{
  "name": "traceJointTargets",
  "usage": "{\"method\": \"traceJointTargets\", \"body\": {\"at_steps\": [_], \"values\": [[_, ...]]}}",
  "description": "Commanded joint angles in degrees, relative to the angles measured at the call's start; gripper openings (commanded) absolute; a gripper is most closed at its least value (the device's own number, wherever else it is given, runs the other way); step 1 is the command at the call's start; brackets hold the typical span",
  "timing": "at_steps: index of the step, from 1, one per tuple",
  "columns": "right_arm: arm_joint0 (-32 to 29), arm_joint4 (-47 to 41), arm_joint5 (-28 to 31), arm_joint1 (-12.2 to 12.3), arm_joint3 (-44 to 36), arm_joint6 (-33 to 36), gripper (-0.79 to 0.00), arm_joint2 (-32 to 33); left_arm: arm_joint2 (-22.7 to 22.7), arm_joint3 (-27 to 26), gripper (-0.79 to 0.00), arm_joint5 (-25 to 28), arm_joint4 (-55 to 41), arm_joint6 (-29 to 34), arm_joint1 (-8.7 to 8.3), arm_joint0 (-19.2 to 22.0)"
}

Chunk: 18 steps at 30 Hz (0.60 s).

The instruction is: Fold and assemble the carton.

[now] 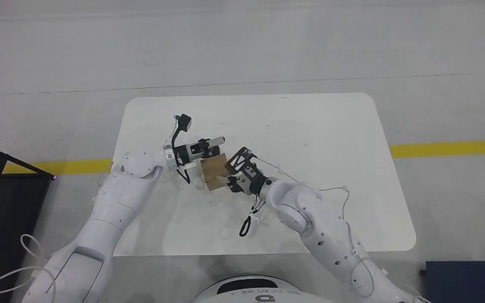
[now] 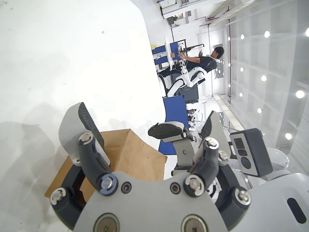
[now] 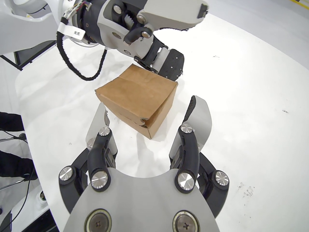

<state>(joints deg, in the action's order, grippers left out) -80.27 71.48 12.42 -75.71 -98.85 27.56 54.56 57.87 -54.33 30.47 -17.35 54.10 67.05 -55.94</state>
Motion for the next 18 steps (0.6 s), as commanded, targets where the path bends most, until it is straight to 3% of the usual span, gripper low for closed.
{"method": "traceJointTargets", "body": {"at_steps": [1, 3, 6, 9, 13, 18], "values": [[0.10, 3.80, -0.67, 0.15, -0.34, 0.59, -0.197, -0.35, 0.01, 0.12, 0.000, 0.05, 0.03, 0.10, 0.01, -0.04], [0.71, 14.01, -1.14, 0.33, -1.44, 1.14, -0.203, -2.77, 0.03, 0.22, 0.000, 0.06, 0.06, 0.08, 0.03, -0.11], [0.58, 23.75, 3.11, 0.72, -3.22, 0.24, -0.219, -6.30, 0.05, 0.32, 0.000, -0.03, -0.03, -0.02, 0.07, -0.21], [0.11, 25.28, 5.08, 0.98, -4.94, 0.13, -0.323, -6.51, 0.12, 0.35, 0.000, -0.01, -0.11, -0.19, 0.10, -0.30], [0.06, 25.06, 7.44, 1.21, -6.30, -0.08, -0.400, -6.07, 0.20, 0.21, 0.000, 0.09, -0.06, -0.48, 0.15, -0.41], [1.09, 25.49, 8.38, 1.10, -6.16, 0.09, -0.409, -6.51, 0.35, 0.17, 0.000, 0.11, -0.13, -0.63, 0.18, -0.55]]}}
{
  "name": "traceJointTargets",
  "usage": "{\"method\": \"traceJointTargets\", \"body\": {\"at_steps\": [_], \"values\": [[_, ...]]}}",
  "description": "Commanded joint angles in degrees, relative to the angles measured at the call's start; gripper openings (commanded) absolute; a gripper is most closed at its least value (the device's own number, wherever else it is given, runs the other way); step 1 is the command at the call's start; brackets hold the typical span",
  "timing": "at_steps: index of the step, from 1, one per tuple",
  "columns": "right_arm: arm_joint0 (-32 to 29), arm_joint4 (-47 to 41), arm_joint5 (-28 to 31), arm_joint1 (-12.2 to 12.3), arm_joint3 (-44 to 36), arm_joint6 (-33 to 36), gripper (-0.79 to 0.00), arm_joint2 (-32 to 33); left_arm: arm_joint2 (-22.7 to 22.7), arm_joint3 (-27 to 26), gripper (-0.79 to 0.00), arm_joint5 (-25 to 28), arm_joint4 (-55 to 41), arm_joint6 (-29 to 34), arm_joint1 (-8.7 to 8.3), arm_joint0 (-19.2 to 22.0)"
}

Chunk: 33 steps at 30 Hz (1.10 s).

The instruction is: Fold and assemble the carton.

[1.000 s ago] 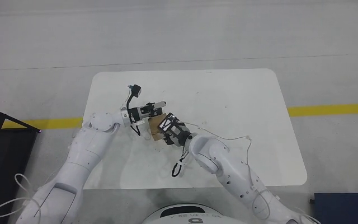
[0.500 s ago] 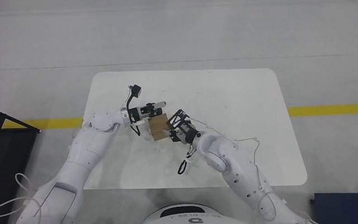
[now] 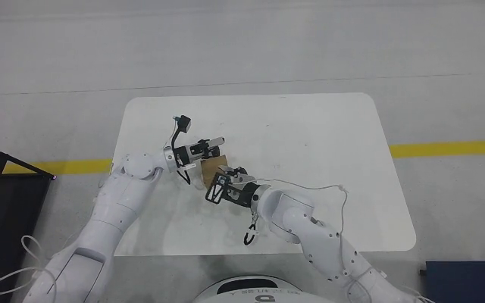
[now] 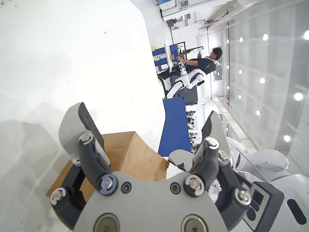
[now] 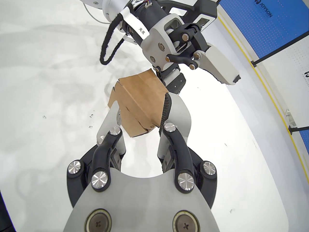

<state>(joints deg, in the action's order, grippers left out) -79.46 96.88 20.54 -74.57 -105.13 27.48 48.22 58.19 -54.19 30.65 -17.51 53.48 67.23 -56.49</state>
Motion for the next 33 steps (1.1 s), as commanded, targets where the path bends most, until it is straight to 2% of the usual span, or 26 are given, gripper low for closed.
{"method": "traceJointTargets", "body": {"at_steps": [1, 11, 14, 33], "values": [[0.65, 0.10, 0.64, -0.11, 0.36, 0.42, -0.403, -0.44, 0.08, 0.06, 0.000, -0.05, 0.18, 0.02, -0.02, 0.01], [4.87, 3.60, 4.85, -0.76, 1.80, 3.44, -0.462, -3.62, 0.39, -0.13, 0.000, -0.49, 0.68, 0.54, -0.09, -0.03], [5.81, 4.56, 5.36, -0.98, 2.14, 4.12, -0.459, -4.45, 0.34, -0.32, 0.000, -0.66, 0.76, 0.52, -0.06, -0.09], [7.34, 7.78, 3.97, -2.10, 3.53, 6.85, -0.462, -7.14, 0.25, -0.82, 0.000, -0.99, 1.14, 0.58, 0.10, -0.42]]}}
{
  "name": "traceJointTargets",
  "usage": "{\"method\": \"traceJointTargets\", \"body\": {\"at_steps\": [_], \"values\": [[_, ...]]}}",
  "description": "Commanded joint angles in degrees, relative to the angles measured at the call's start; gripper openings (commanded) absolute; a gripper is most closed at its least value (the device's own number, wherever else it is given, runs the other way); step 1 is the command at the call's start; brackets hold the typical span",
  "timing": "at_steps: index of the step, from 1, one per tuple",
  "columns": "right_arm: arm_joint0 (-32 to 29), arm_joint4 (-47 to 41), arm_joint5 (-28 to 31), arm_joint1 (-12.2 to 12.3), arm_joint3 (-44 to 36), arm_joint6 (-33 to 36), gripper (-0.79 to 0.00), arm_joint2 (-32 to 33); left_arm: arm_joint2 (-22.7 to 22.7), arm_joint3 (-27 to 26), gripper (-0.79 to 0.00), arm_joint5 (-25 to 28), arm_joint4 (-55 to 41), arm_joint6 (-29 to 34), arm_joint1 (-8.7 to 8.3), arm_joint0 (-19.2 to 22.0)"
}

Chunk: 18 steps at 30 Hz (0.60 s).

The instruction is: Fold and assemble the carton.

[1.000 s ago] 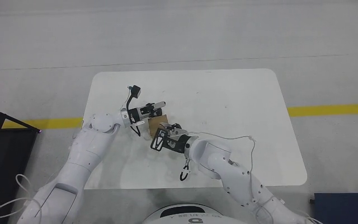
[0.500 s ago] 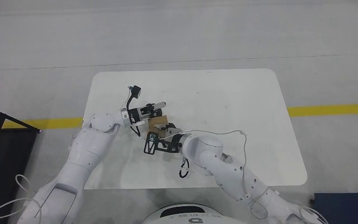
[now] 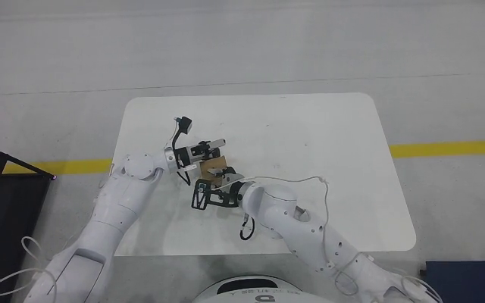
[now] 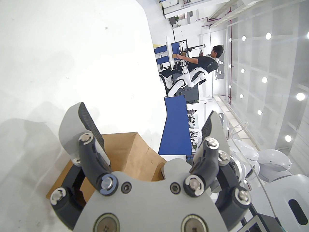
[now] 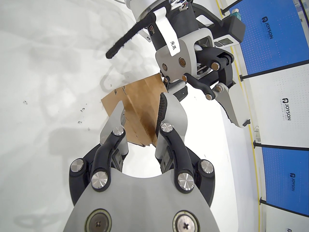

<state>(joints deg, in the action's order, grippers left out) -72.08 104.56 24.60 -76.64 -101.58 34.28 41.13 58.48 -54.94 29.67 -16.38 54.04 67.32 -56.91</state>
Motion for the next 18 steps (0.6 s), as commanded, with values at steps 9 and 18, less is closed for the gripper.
{"method": "traceJointTargets", "body": {"at_steps": [9, 18], "values": [[-0.25, 0.95, -0.54, -0.29, -0.04, 0.37, -0.471, -0.19, -0.08, -0.06, 0.000, -0.18, 0.24, 0.09, 0.10, 0.14], [-0.04, 1.40, 0.64, -0.60, 0.86, 1.13, -0.456, -0.74, -0.02, 0.17, 0.000, -0.26, 0.09, 0.07, 0.18, 0.09]]}}
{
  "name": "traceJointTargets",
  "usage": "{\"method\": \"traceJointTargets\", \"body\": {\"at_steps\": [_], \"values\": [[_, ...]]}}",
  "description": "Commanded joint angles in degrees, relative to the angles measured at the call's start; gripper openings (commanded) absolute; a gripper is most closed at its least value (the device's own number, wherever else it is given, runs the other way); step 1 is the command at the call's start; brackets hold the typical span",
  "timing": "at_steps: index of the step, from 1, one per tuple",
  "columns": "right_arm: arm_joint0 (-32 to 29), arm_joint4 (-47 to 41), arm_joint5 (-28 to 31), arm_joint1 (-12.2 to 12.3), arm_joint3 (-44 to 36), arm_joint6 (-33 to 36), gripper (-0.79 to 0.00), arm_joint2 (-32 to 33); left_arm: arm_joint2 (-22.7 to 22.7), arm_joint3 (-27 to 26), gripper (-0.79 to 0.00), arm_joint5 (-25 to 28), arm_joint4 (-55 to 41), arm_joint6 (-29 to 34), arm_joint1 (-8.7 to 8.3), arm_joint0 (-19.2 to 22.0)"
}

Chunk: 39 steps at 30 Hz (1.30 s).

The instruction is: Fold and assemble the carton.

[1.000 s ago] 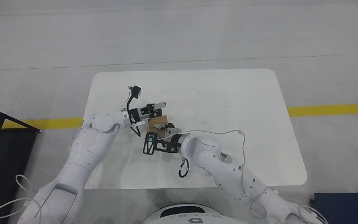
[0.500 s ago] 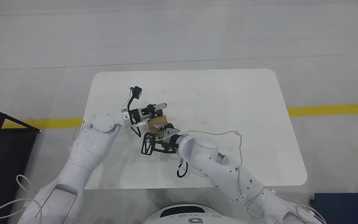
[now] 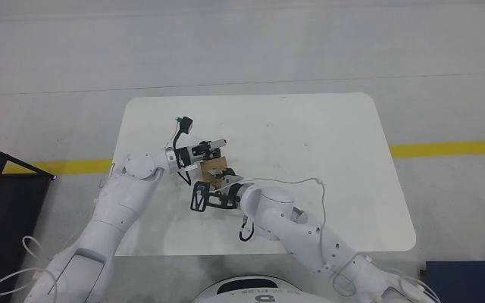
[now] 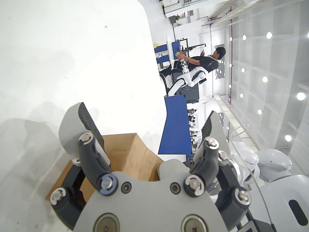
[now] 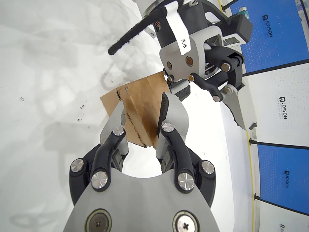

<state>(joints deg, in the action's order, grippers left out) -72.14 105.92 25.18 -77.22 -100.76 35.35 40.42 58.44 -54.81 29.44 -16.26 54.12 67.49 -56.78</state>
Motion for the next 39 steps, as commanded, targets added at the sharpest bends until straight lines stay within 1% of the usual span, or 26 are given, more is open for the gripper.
{"method": "traceJointTargets", "body": {"at_steps": [1, 5, 14, 20, 24, 30, 39], "values": [[0.00, 0.02, 0.06, -0.06, 0.08, 0.10, -0.459, -0.03, 0.02, 0.04, 0.000, -0.03, -0.10, -0.02, 0.01, -0.10], [-0.01, 0.18, 0.22, -0.16, 0.15, 0.27, -0.456, -0.05, 0.10, 0.08, 0.000, -0.05, -0.05, -0.05, 0.01, -0.18], [-0.47, 1.90, 0.16, -0.30, 0.01, -0.15, -0.419, -0.55, 0.29, 0.34, 0.000, -0.29, 0.09, -0.33, 0.03, -0.23], [-0.85, 5.79, -1.01, -0.39, 0.20, -0.90, -0.413, -1.74, 0.31, 0.61, 0.000, -0.74, 0.24, -0.27, 0.06, -0.22], [-1.15, 9.08, -2.77, -0.54, 0.52, -1.09, -0.419, -2.68, 0.33, 0.61, 0.000, -1.19, 0.26, -0.20, 0.06, -0.31], [-1.54, 13.67, -3.98, -0.82, 1.05, -0.91, -0.400, -4.34, 0.41, 0.60, 0.000, -2.14, 0.23, 0.03, 0.04, -0.54], [-1.99, 15.87, -3.25, -1.26, 1.69, -1.22, -0.397, -5.37, 0.50, 0.39, 0.000, -2.85, 0.36, 0.21, 0.04, -0.68]]}}
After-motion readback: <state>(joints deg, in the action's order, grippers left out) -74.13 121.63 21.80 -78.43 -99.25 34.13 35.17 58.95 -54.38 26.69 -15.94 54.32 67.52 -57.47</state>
